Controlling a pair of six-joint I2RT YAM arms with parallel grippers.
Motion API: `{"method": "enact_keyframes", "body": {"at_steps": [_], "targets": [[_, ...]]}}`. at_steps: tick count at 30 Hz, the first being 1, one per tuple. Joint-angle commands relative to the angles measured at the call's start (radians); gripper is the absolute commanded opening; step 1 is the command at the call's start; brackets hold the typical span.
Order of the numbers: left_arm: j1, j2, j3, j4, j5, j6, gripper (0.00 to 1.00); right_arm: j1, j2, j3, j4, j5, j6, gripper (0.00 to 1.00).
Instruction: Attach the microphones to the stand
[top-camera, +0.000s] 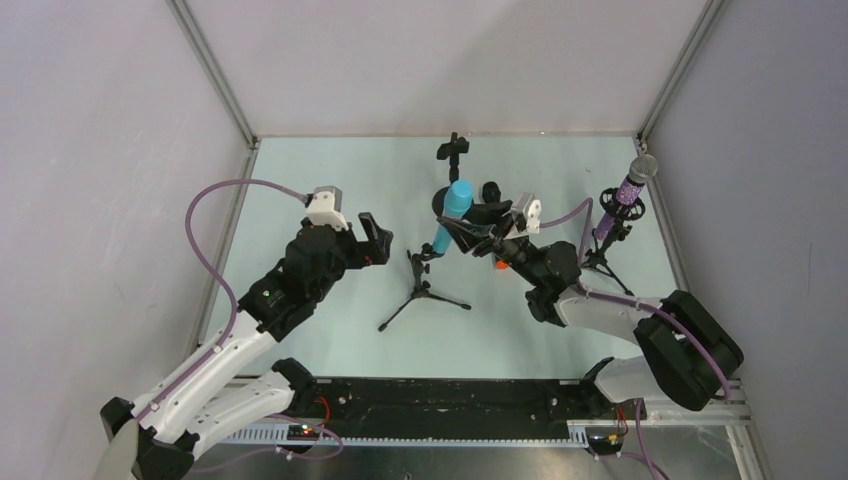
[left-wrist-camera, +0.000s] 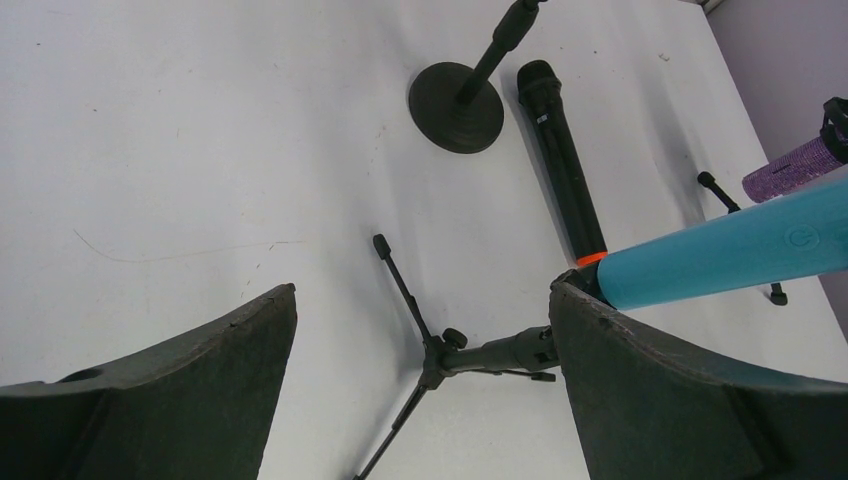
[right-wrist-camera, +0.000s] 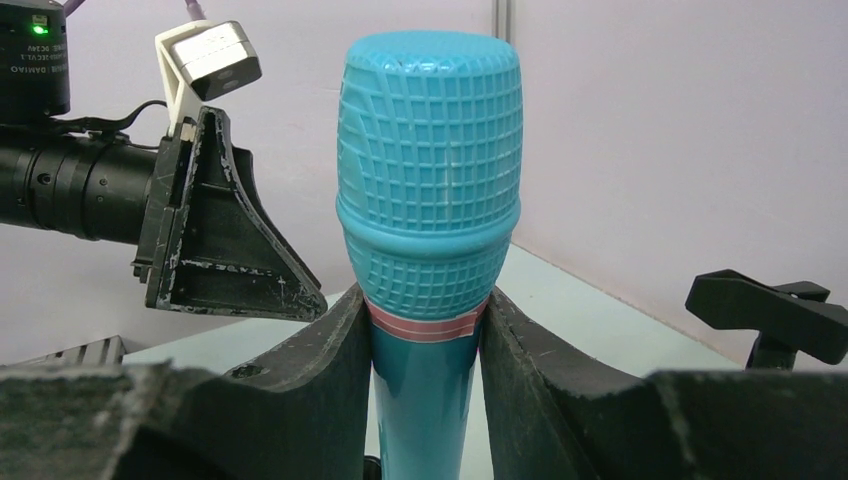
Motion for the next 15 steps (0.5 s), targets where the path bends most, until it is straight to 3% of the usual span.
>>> {"method": "enact_keyframes", "body": {"at_steps": [1, 5, 7, 9, 11, 15], "targets": [[0.005, -0.005, 0.003, 0.040, 0.003, -0.007, 1.00, 0.032, 0.020, -0.096, -0.462, -0.127, -0.040, 0.13], [0.006, 0.002, 0.003, 0.045, 0.013, -0.006, 1.00, 0.031, -0.054, -0.073, -0.517, -0.119, -0.045, 0.49], [0.005, 0.006, 0.003, 0.050, 0.020, -0.002, 1.00, 0.031, -0.091, -0.068, -0.527, -0.093, -0.033, 0.76], [0.005, 0.007, 0.002, 0.054, 0.024, 0.003, 1.00, 0.024, -0.129, -0.067, -0.519, -0.081, 0.006, 0.89], [0.005, 0.006, -0.001, 0.059, 0.028, 0.010, 1.00, 0.022, -0.175, -0.066, -0.514, -0.083, 0.015, 0.98], [0.005, 0.005, -0.007, 0.069, 0.039, 0.025, 1.00, 0.015, -0.234, -0.061, -0.545, -0.097, 0.014, 1.00]]}}
